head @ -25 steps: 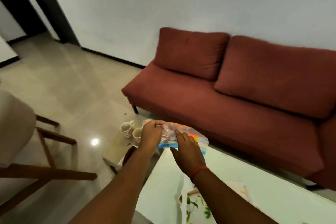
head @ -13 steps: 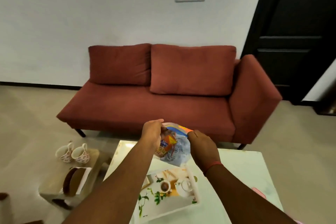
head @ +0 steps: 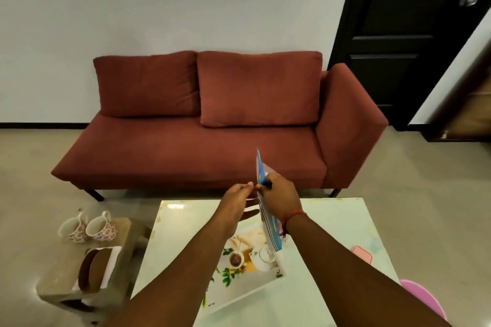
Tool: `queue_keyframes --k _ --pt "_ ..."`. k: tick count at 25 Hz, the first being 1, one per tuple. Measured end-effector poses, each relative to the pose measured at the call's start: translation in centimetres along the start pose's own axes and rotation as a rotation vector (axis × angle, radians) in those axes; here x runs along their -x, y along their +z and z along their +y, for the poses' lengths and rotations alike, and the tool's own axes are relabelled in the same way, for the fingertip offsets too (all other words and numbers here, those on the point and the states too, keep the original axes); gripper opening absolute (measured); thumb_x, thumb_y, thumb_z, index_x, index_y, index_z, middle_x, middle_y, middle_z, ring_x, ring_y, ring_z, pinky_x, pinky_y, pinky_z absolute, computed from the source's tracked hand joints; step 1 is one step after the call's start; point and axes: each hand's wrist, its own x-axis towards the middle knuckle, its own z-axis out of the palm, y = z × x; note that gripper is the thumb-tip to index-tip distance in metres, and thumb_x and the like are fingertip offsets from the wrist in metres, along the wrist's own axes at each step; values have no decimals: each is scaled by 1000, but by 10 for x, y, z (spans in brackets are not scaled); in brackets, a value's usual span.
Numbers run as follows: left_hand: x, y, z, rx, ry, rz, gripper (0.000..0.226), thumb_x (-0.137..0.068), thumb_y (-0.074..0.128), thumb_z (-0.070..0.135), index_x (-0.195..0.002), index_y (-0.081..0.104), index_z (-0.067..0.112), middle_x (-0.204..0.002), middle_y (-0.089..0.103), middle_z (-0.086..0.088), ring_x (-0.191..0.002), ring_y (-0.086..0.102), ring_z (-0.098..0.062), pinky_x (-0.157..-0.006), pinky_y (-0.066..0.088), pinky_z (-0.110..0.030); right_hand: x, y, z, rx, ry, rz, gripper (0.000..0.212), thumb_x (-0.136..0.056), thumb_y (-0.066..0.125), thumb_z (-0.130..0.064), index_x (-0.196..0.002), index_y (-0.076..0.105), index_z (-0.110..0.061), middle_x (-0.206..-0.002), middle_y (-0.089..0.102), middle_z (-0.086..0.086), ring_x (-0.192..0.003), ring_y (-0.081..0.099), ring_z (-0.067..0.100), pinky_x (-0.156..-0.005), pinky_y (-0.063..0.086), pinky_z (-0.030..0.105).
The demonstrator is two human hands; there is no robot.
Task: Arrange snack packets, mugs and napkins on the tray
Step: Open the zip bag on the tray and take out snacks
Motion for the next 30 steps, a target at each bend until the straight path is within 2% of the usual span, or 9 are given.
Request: queue_keyframes --k 3,5,10,13,16,18,22,26,30 --pt "-6 -14 -1 -162 9 -112 31 -102 47 39 -111 64 14 -113 69 -8 -103 68 -23 -83 60 -40 1 26 -9 -82 59 2 23 -89 60 -10 -70 52 -21 -68 54 -6 -67 51 14 -54 34 15" --pt "-10 -23 -3 -249 12 -96 35 -100 47 46 -110 66 17 -111 69 -6 -102 67 -21 -84 60 -42 3 42 -12 -129 108 20 21 -88 56 -7 -69 52 -15 -65 54 -3 -64 51 17 -53 39 19" --pt "-15 -36 -9 -339 22 -69 36 -100 47 43 -109 67 15 -105 69 -7 -96 67 -19 -79 61 -42 11 63 -10 -251 123 -2 9 -88 58 -10 -82 64 -13 -80 69 5 -77 68 26 -71 59 40" --pt "-12 -38 -1 -378 90 -34 38 -102 43 42 -113 66 15 -105 69 -6 -93 66 -16 -67 58 -31 12 59 -13 -390 95 -77 11 -95 58 -11 -87 66 -11 -83 71 7 -79 70 25 -75 61 37" --pt "-12 -36 8 -383 117 22 37 -103 41 40 -107 67 14 -101 68 -7 -93 66 -18 -76 59 -37 5 45 -16 -465 75 -169 16 -98 57 -14 -91 65 -2 -82 70 9 -72 69 17 -73 61 31" --pt "-10 -31 13 -410 143 34 28 -102 45 34 -101 66 15 -100 69 -8 -95 67 -22 -80 61 -43 2 37 -11 -515 85 -159 17 -98 56 -13 -89 61 0 -81 67 10 -72 65 18 -76 61 37" --pt "-8 -16 11 -502 194 48 8 -95 55 12 -98 62 10 -94 66 -10 -84 68 -25 -63 63 -38 2 21 6 -563 119 -136 16 -98 55 -12 -84 58 -8 -82 63 13 -76 62 24 -84 58 51" --pt "-14 -10 1 -578 280 259 12 -90 54 3 -81 55 11 -82 59 -9 -71 60 -24 -62 62 -46 -1 -11 37 -508 167 -3 20 -92 57 -16 -74 51 -12 -69 59 13 -64 62 24 -77 57 54" --pt "-15 -25 -12 -664 317 480 21 -87 54 5 -75 53 23 -89 62 -6 -77 63 -24 -66 60 -46 -2 -53 88 -267 266 181 14 -89 54 -12 -76 52 -7 -77 62 15 -76 63 34 -69 53 44"
